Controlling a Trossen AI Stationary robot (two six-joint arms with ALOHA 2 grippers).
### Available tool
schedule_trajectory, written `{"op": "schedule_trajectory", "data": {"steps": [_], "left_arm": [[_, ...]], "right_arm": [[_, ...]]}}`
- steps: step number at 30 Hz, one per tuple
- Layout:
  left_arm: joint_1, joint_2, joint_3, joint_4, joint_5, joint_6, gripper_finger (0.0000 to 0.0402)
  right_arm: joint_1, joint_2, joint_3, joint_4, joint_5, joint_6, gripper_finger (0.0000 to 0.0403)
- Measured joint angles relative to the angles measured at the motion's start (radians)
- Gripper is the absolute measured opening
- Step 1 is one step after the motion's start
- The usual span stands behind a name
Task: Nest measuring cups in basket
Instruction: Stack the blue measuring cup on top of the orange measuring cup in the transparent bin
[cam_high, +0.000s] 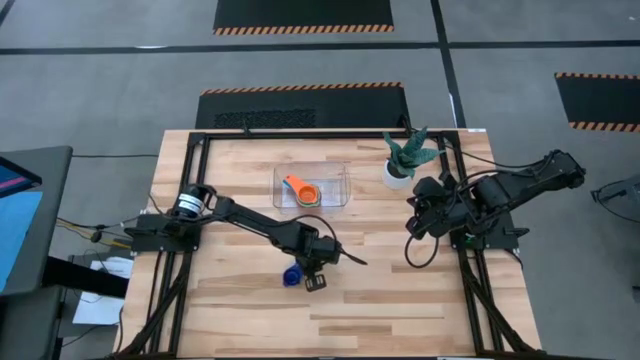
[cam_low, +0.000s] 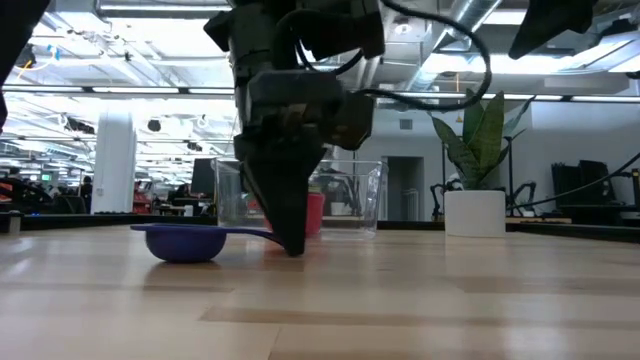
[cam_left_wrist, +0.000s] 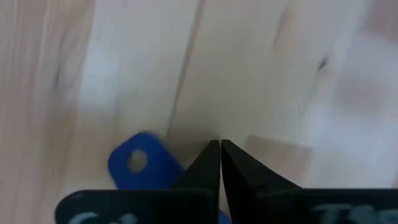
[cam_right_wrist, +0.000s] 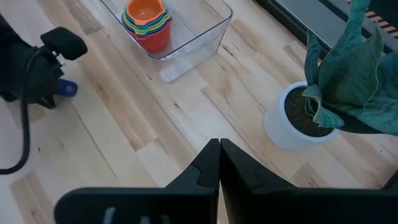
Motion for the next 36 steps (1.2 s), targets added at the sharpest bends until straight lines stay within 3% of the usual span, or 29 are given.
{"op": "schedule_trajectory", "data": {"steps": [24,27,30,36], "left_arm": [[0.01,-0.017,-0.003,-0.324,-0.152,0.097,0.0],[0.011,-0.054,0.03,-0.367,-0.212,0.094,0.0],[-0.002,-0.116,0.068,-0.514,-0.299,0.091,0.0],[-0.071,-0.233,0.023,-0.683,-0.377,-0.001,0.0]], "right_arm": [[0.0,0.0,0.0,0.021,0.0,0.023,0.0033],[0.0,0.0,0.0,0.021,0.0,0.024,0.0033],[0.0,0.0,0.0,0.02,0.0,0.024,0.0033],[0.0,0.0,0.0,0.021,0.002,0.025,0.0033]]}}
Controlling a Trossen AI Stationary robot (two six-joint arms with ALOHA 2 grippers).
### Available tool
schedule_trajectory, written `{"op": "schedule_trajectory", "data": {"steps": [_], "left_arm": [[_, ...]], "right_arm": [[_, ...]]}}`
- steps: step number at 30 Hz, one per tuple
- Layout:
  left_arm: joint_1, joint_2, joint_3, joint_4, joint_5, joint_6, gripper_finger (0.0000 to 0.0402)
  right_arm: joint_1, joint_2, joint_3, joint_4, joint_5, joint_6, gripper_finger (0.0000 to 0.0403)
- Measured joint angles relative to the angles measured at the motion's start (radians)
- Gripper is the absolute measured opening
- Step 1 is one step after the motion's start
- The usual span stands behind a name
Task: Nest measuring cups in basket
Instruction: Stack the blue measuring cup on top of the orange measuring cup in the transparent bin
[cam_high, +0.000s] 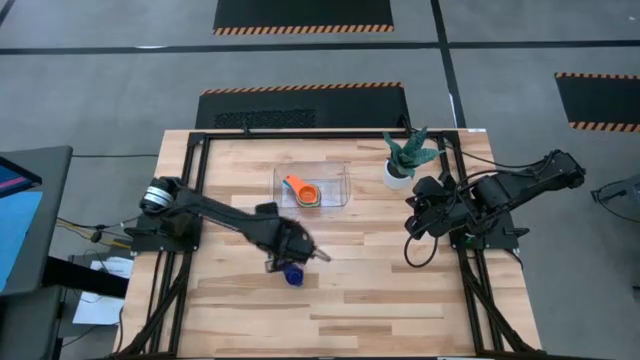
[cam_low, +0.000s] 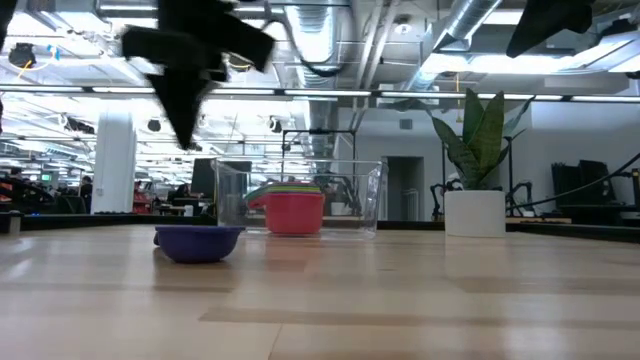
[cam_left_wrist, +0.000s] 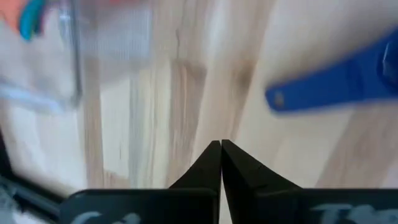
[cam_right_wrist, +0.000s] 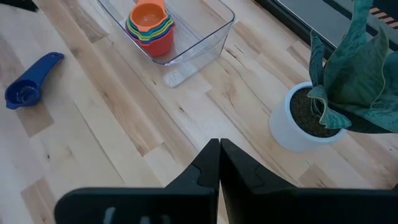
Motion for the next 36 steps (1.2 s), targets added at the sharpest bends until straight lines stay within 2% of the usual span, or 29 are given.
{"op": "schedule_trajectory", "data": {"steps": [6,10,13,17,25,36], "left_arm": [[-0.131,-0.051,-0.135,0.008,0.071,-0.083,0.0],[-0.21,-0.049,-0.226,0.125,0.157,-0.138,0.0],[-0.244,-0.048,-0.263,0.213,0.169,-0.209,0.0],[-0.254,-0.048,-0.283,0.246,0.169,-0.28,0.0],[-0.239,-0.048,-0.284,0.318,0.168,-0.248,0.0],[-0.235,-0.046,-0.335,0.366,0.166,-0.249,0.0]], "right_arm": [[0.0,0.003,0.0,0.02,0.001,0.002,0.0033],[0.0,0.021,0.0,0.026,0.001,0.003,0.0033],[0.0,0.05,0.0,0.027,0.001,0.002,0.0033],[0.0,0.099,0.001,0.026,0.001,0.002,0.0033],[0.003,0.173,0.001,0.017,-0.001,0.002,0.0033],[0.041,0.076,0.002,-0.06,0.007,0.063,0.0033]]}}
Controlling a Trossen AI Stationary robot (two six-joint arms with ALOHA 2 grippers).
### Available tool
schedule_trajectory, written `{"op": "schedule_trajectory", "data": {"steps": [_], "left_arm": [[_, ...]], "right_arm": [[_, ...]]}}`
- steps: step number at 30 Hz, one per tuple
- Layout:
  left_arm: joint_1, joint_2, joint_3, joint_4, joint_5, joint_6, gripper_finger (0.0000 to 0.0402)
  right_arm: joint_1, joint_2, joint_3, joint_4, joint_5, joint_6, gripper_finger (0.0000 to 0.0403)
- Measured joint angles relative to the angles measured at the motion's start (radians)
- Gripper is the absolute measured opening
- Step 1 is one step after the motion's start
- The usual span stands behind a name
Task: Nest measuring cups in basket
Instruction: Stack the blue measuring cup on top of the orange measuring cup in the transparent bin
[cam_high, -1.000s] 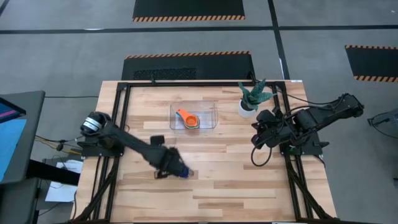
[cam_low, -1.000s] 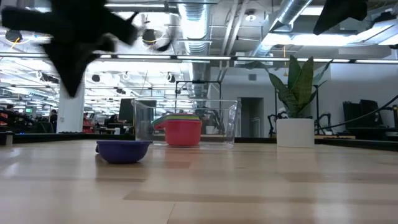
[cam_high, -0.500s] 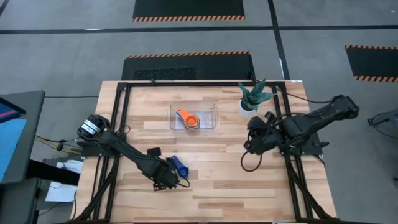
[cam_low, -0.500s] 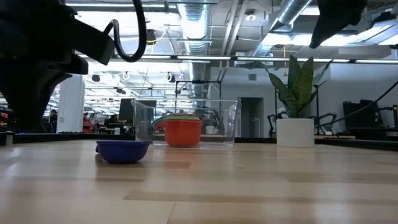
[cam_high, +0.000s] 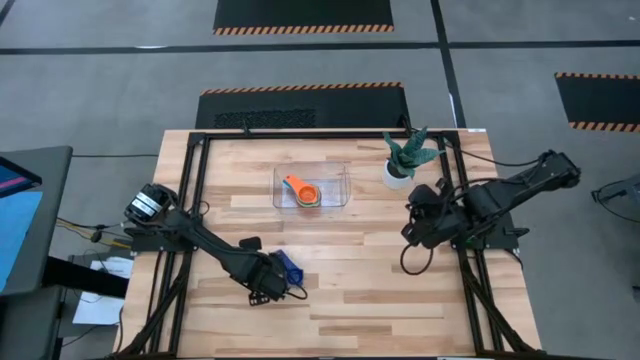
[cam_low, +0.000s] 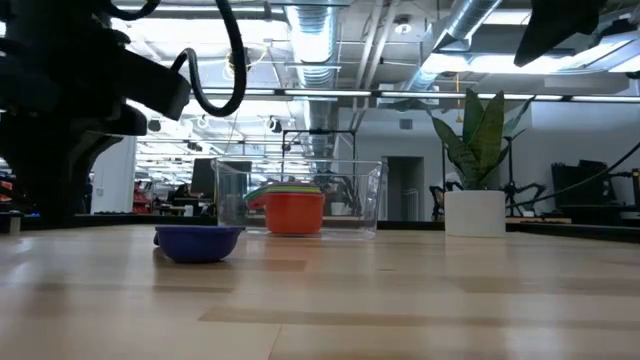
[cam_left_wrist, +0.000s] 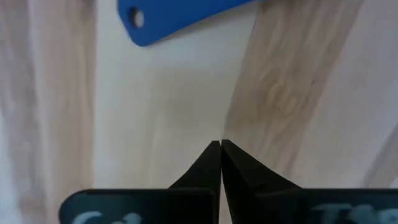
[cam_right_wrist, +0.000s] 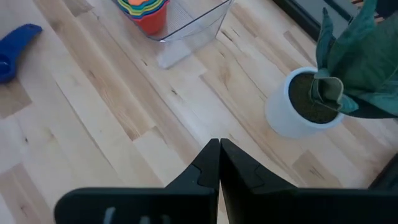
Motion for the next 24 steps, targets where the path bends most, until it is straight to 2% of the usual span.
{"op": "schedule_trajectory", "data": {"steps": [6,14,24], "left_arm": [[-0.001,0.0,-0.027,0.082,0.0,-0.014,0.0],[0.0,0.0,-0.081,0.112,0.028,-0.008,0.0],[0.029,-0.004,-0.095,0.179,0.039,0.131,0.0]], "right_arm": [[-0.002,-0.018,0.0,0.002,-0.003,-0.008,0.0033],[-0.002,-0.017,0.0,-0.003,-0.005,-0.008,0.0033],[-0.002,-0.017,-0.001,-0.005,-0.007,-0.012,0.0033]]}}
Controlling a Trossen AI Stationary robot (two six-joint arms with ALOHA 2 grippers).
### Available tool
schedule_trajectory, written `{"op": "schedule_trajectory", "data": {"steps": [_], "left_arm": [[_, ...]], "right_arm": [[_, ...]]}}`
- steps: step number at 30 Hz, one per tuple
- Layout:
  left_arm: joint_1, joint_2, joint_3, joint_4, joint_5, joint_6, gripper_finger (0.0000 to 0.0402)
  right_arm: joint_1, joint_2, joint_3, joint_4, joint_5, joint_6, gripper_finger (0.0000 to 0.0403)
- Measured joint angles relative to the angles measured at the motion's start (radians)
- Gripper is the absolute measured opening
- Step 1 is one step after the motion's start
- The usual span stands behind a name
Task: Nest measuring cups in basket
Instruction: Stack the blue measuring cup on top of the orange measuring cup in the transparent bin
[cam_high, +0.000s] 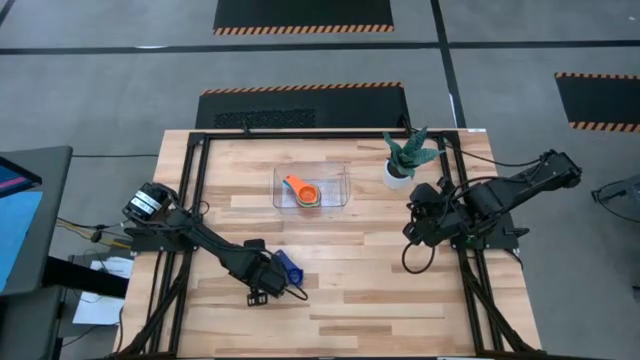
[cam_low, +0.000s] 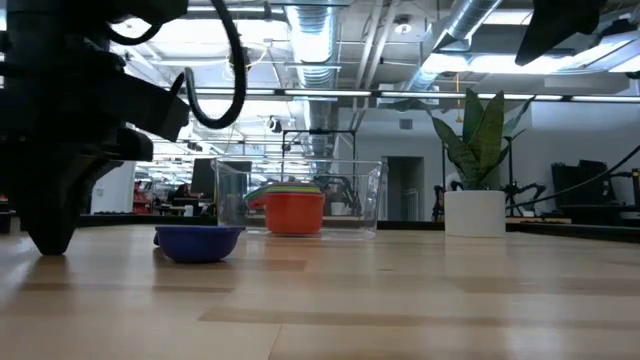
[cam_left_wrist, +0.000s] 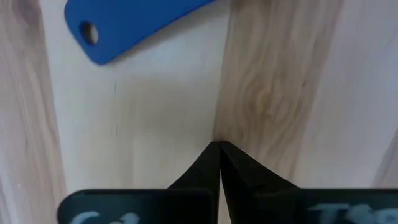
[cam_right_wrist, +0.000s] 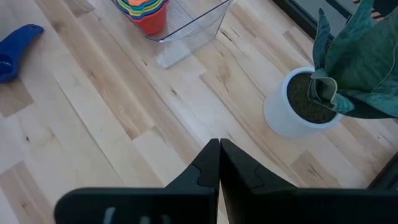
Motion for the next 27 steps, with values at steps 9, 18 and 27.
{"op": "schedule_trajectory", "data": {"steps": [9,18,27], "left_arm": [[0.042,0.002,0.005,0.081,0.023,0.076,0.0],[0.087,0.006,0.012,0.323,-0.055,0.076,0.0],[0.128,0.006,0.011,0.353,-0.002,0.054,0.0]], "right_arm": [[0.0,0.0,0.0,0.0,0.0,-0.008,0.0033],[0.0,0.0,0.0,0.0,0.0,-0.008,0.0033],[0.0,0.0,0.0,0.0,0.0,-0.008,0.0033]]}}
